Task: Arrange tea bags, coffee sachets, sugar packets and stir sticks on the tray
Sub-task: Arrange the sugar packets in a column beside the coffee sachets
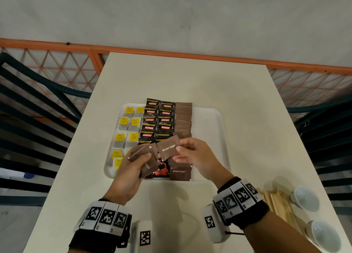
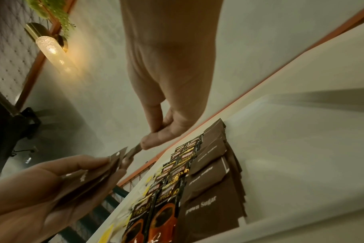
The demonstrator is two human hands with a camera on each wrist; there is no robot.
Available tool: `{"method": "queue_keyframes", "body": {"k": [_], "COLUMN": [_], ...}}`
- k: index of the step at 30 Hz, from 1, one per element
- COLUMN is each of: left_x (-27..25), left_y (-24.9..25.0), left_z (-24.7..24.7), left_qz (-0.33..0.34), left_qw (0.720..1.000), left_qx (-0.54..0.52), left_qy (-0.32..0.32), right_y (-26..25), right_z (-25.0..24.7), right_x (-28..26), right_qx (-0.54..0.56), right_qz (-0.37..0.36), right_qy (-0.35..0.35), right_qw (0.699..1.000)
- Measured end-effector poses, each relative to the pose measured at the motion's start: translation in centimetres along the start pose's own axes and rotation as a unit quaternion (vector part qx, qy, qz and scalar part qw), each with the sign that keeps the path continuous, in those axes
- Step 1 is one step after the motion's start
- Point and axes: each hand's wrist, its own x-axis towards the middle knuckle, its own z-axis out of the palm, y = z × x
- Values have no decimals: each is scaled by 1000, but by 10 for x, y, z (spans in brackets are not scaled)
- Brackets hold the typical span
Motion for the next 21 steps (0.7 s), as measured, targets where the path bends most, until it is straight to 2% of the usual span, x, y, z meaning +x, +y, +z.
{"method": "queue_keyframes", "body": {"k": [3, 6, 8, 17, 21], "left_x": [1, 1, 3, 6, 6], "left_y": [4, 5, 3, -3, -6], "left_z": [-5, -11, -16, -20, -19], "left_qz": [8, -4, -11, -15, -18], "left_qw": [1000, 1000, 1000, 1000, 999], "left_qx": [12, 6, 12, 1, -2], "left_qy": [-8, -7, -2, 26, 30], "right_y": [0, 1, 2, 12, 19], "right_z": [-9, -22, -27, -24, -22], "right_x": [8, 22, 30, 54, 59], "right_qx": [45, -4, -25, -79, -162], "right_qz": [20, 36, 50, 62, 41], "right_qy": [74, 173, 204, 212, 227], "right_qw": [996, 984, 977, 972, 959]}}
